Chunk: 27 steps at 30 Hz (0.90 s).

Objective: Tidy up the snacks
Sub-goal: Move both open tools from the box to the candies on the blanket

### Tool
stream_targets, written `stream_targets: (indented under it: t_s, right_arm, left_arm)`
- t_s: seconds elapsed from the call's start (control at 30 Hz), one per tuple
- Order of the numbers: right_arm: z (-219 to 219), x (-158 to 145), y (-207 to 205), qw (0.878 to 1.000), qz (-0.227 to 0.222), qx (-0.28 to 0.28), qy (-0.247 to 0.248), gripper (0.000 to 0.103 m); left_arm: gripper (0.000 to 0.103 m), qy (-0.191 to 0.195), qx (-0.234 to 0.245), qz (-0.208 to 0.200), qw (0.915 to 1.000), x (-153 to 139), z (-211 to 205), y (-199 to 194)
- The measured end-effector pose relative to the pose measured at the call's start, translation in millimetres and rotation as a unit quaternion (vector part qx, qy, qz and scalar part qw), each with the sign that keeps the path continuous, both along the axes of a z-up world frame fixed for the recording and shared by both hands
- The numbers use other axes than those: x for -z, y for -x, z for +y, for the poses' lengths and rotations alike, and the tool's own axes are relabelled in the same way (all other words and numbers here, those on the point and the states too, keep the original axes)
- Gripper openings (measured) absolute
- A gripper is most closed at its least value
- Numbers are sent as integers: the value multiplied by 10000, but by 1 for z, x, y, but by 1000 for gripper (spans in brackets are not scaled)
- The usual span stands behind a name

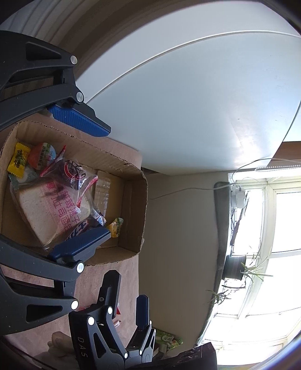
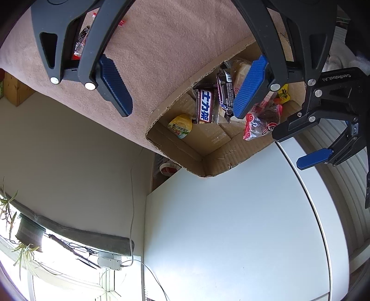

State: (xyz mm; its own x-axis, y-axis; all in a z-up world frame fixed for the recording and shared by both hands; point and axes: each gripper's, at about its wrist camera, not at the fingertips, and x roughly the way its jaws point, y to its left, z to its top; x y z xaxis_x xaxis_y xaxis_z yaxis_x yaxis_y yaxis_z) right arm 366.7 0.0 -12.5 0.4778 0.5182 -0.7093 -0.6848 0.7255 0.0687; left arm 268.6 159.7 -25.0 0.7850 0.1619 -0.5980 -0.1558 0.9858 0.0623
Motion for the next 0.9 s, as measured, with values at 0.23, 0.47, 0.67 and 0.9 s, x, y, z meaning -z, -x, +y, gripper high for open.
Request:
stream_targets:
  t_s: [0.23, 0.47, 0.67, 0.9]
  right_arm:
    - [-19, -9, 10, 9999, -91, 79, -34, 91]
    - [-46, -15, 19, 9996, -186, 210, -37, 91]
    - [-80, -17, 22, 9988, -236, 423, -30, 91]
    - [-138, -21, 19, 9959, -270, 862, -38, 91]
  left_arm:
    - [81, -27, 88, -90, 9999, -10, -15, 11]
    - [81, -15, 225, -181, 9996, -18, -32, 19]
    - [81, 89, 394, -206, 9990, -19, -51, 20]
    - [81, 182, 699, -220, 9971, -18, -79, 19]
